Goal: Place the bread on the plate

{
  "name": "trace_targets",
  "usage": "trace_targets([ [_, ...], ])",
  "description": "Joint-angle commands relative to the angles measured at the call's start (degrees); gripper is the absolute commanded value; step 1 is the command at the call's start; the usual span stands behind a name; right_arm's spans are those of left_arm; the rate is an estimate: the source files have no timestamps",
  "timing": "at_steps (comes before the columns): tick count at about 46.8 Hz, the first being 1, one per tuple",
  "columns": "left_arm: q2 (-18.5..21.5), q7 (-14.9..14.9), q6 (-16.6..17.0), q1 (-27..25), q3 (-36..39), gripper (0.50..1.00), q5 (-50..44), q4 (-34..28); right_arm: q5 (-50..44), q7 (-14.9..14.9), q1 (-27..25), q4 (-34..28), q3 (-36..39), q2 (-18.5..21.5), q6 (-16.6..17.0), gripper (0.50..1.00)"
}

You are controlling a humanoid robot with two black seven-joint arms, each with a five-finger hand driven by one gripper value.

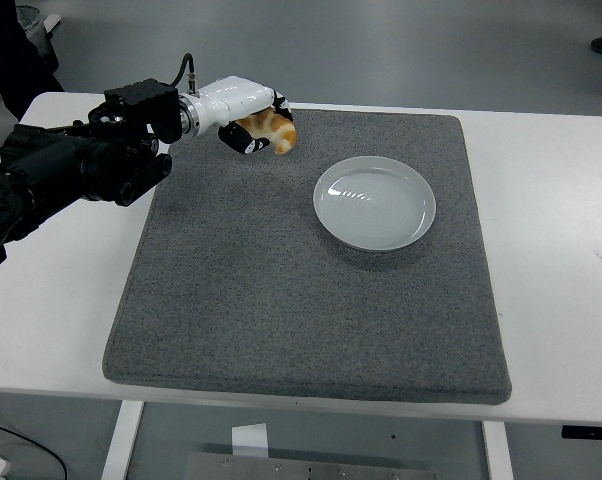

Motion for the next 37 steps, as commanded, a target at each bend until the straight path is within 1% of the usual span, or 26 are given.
trace_targets([
  [1, 0.33, -0.11, -0.1, -1.86, -0.31, 0.5, -0.97, -0.13, 0.0, 0.0, 0.0, 0.0, 0.0, 0.0, -0.01, 0.932],
  [9, 0.5, -0.19, -0.36, -5.73, -0.31, 0.5, -2.29, -3.29, 0.0, 0.0, 0.0, 0.0, 0.0, 0.0, -0.01, 0.932],
  [15, 0.68, -0.19, -1.24, -8.54, -0.22, 0.5, -2.65, -4.7, 0.0, 0.0, 0.0, 0.0, 0.0, 0.0, -0.01, 0.932],
  [27, 0.59, -0.81, -1.77, -10.91, 0.22, 0.5, -2.65, -5.23, 0.0, 0.0, 0.0, 0.0, 0.0, 0.0, -0.01, 0.932],
  [34, 0.59, -0.81, -1.6, -13.81, 0.48, 0.5, -2.47, -9.44, 0.0, 0.0, 0.0, 0.0, 0.0, 0.0, -0.01, 0.932],
  [37, 0.5, -0.9, -1.68, -14.26, 0.66, 0.5, -2.21, -10.41, 0.0, 0.0, 0.0, 0.0, 0.0, 0.0, -0.01, 0.932],
])
